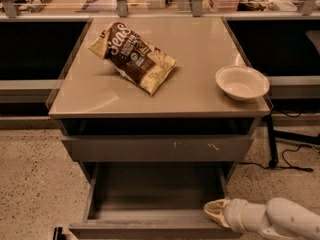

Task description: Open middle drawer

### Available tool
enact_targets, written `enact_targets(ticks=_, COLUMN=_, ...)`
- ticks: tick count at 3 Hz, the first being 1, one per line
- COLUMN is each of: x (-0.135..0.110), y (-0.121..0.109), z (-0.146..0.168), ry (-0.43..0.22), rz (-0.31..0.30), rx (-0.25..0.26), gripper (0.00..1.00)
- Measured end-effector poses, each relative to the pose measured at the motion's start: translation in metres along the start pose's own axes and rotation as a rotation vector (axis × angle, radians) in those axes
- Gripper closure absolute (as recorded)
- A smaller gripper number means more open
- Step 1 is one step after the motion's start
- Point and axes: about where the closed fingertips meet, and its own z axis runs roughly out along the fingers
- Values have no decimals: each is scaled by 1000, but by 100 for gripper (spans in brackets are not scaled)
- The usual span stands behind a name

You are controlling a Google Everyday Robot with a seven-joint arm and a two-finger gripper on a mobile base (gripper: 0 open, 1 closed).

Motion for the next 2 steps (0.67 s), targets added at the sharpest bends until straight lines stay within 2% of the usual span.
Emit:
enact_targets(ticks=1, x=-6, y=-6, z=-31, ry=-68, rz=43, rx=110, gripper=100)
enact_targets(ticks=2, x=-26, y=-31, z=-69, ry=-142, rz=37, rx=255, gripper=100)
